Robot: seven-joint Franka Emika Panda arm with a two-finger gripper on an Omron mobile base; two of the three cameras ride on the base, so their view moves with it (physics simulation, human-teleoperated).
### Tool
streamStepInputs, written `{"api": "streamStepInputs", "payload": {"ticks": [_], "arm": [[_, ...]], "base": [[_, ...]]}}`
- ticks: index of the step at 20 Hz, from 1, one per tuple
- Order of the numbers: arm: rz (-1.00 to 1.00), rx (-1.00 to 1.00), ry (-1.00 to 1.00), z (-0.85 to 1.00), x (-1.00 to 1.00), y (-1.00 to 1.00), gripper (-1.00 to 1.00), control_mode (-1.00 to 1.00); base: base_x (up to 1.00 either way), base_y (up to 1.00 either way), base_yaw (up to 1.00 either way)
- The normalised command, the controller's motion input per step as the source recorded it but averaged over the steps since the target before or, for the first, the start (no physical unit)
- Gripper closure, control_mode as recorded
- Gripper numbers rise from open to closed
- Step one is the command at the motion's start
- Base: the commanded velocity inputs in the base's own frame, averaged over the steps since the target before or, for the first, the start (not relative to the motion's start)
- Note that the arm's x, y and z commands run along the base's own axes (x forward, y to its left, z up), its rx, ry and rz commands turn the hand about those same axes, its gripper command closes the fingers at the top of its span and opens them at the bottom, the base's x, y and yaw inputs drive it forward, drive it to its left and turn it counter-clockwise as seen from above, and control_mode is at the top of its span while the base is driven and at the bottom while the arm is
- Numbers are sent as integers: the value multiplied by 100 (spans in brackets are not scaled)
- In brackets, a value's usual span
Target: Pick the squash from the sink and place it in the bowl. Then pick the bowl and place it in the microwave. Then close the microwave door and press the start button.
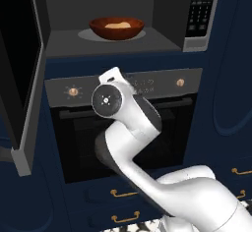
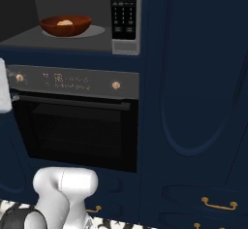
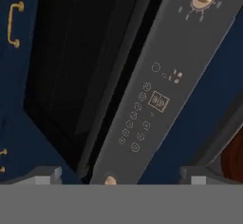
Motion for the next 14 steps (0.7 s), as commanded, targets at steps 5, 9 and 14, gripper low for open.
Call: {"api": "streamStepInputs", "payload": {"ticks": [5,9,14], "arm": [[0,-13,-15,-88,-32,99,-100,-100],[0,-6,-25,-17,-24,100,-100,-100],[0,-8,-28,14,-41,100,-100,-100]], "base": [[0,0,0],[0,0,0],[0,0,0]]}}
